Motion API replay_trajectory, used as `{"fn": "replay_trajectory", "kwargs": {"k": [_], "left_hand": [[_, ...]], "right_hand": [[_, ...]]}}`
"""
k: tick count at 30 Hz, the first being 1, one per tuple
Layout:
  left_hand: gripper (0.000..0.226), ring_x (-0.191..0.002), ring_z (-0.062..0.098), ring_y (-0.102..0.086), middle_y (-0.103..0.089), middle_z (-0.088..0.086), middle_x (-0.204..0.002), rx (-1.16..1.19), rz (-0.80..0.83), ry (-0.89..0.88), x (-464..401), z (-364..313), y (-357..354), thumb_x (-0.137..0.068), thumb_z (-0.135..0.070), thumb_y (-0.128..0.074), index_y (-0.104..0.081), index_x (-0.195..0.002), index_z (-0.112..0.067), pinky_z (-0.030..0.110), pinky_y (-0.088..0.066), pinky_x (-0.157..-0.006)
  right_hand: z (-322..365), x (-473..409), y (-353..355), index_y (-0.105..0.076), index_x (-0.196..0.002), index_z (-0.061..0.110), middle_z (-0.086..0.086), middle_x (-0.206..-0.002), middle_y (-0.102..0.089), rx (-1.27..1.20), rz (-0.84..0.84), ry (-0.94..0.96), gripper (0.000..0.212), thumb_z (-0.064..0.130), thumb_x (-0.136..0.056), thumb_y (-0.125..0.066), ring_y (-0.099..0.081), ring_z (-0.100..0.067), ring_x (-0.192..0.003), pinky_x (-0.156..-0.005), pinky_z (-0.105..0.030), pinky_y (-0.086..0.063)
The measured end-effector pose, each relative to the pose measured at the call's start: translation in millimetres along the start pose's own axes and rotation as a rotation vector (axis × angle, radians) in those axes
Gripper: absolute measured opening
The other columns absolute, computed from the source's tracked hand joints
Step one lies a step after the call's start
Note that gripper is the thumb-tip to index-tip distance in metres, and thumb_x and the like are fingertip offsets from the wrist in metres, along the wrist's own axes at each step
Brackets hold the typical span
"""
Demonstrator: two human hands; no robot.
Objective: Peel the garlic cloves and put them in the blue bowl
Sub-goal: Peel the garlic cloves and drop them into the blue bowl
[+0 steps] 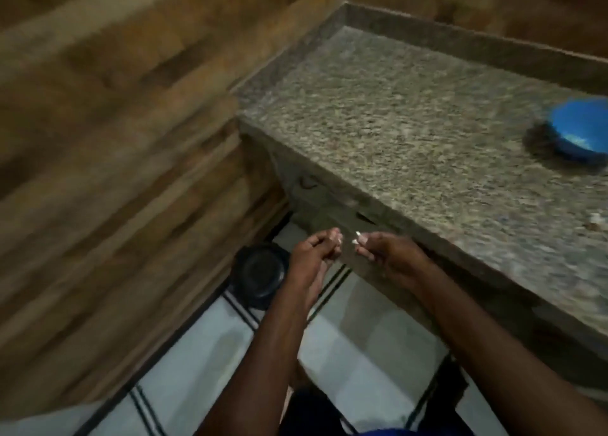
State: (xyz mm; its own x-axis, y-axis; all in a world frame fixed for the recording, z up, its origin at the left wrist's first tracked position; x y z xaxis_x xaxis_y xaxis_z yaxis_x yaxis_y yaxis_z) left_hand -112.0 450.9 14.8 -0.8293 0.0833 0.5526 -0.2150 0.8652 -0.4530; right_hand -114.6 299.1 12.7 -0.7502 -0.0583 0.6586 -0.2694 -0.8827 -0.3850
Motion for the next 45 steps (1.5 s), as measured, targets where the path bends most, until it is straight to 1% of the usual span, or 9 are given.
{"fn": "replay_trajectory", "kwargs": {"k": [6, 13, 24, 28, 32, 36, 39, 42, 45], "left_hand": [[0.015, -0.065, 0.006, -0.069, -0.07, 0.007, -0.081, 0.167, -0.16, -0.053, 10, -79, 145, -0.099, 0.006, -0.052, -0.065, -0.096, 0.0, 0.013, -0.052, -0.06], [0.012, -0.064, 0.007, -0.063, -0.068, 0.007, -0.078, 0.257, -0.294, -0.033, -6, -108, 242, -0.098, 0.003, -0.055, -0.067, -0.1, -0.001, 0.015, -0.049, -0.056], [0.014, -0.053, 0.006, -0.054, -0.063, 0.002, -0.065, 0.101, -0.437, 0.066, -110, -68, 328, -0.097, -0.003, -0.062, -0.069, -0.085, -0.005, 0.016, -0.044, -0.052], [0.008, -0.057, 0.011, -0.053, -0.062, 0.003, -0.063, 0.0, -0.481, 0.17, -173, -21, 367, -0.095, -0.001, -0.065, -0.067, -0.088, -0.005, 0.018, -0.045, -0.052], [0.029, -0.056, 0.014, -0.062, -0.068, 0.0, -0.059, -0.11, -0.527, 0.243, -248, 31, 415, -0.089, 0.012, -0.066, -0.063, -0.068, -0.007, 0.02, -0.056, -0.052], [0.049, -0.058, 0.018, -0.067, -0.067, 0.002, -0.058, -0.372, -0.524, 0.279, -315, 74, 456, -0.088, 0.016, -0.064, -0.07, -0.05, -0.015, 0.033, -0.062, -0.063], [0.017, -0.075, 0.025, -0.07, -0.071, 0.01, -0.079, -0.76, -0.542, 0.277, -355, 98, 475, -0.096, -0.005, -0.06, -0.076, -0.09, -0.005, 0.032, -0.059, -0.07], [0.032, -0.109, 0.034, -0.066, -0.07, 0.017, -0.112, -1.284, -0.5, 0.127, -388, 119, 486, -0.098, -0.03, -0.058, -0.068, -0.115, -0.004, 0.036, -0.051, -0.09], [0.044, -0.102, 0.031, -0.069, -0.069, 0.015, -0.109, -1.471, -0.43, 0.121, -406, 131, 486, -0.086, -0.039, -0.074, -0.067, -0.115, -0.007, 0.033, -0.054, -0.083]], "right_hand": [[-70, -47, -142, -0.064, -0.104, -0.007, -0.008, -0.079, -0.071, 0.117, 0.123, -0.07, 0.012, -0.005, -0.095, -0.056, -0.071, -0.011, -0.064, -0.061, -0.016, -0.056], [-108, -81, -214, -0.065, -0.095, -0.001, -0.009, -0.083, -0.069, 0.229, 0.149, -0.174, 0.01, -0.004, -0.097, -0.056, -0.071, -0.012, -0.066, -0.063, -0.015, -0.058], [-179, -205, -236, -0.065, -0.088, -0.007, -0.017, -0.088, -0.065, 0.378, -0.045, -0.286, 0.007, -0.006, -0.094, -0.061, -0.063, -0.023, -0.077, -0.056, -0.019, -0.059], [-224, -283, -220, -0.061, -0.075, -0.004, -0.018, -0.078, -0.064, 0.441, -0.181, -0.306, 0.017, -0.009, -0.092, -0.063, -0.063, -0.023, -0.065, -0.054, -0.024, -0.059], [-278, -369, -196, -0.064, -0.07, -0.002, -0.026, -0.087, -0.07, 0.593, -0.25, -0.3, 0.019, -0.007, -0.088, -0.069, -0.067, -0.031, -0.069, -0.075, -0.043, -0.062], [-323, -442, -173, -0.06, -0.071, 0.003, -0.016, -0.076, -0.067, 0.712, -0.229, -0.352, 0.026, -0.008, -0.094, -0.057, -0.068, -0.036, -0.074, -0.083, -0.056, -0.059], [-348, -484, -157, -0.067, -0.076, 0.004, -0.013, -0.082, -0.072, 1.101, -0.218, -0.192, 0.009, 0.008, -0.082, -0.074, -0.072, -0.031, -0.08, -0.079, -0.045, -0.062], [-364, -500, -154, -0.069, -0.098, -0.003, -0.021, -0.098, -0.072, 1.413, -0.253, 0.047, 0.025, 0.016, -0.083, -0.073, -0.07, -0.037, -0.093, -0.079, -0.042, -0.057], [-376, -517, -150, -0.068, -0.103, -0.005, -0.025, -0.099, -0.069, 1.51, -0.187, 0.143, 0.026, 0.014, -0.085, -0.067, -0.067, -0.042, -0.095, -0.081, -0.045, -0.055]]}}
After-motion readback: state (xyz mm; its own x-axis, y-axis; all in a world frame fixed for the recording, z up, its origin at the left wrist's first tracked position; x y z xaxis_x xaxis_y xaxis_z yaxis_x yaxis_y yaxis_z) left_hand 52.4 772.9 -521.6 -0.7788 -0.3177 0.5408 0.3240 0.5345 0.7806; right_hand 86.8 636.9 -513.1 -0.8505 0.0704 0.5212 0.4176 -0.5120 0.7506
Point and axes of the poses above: each hand's wrist, its own x-axis away from the middle knuckle, its own y-axis out of the back of the hand, z = x × y, the point moved 3 cm from there along -x, towards the middle knuckle
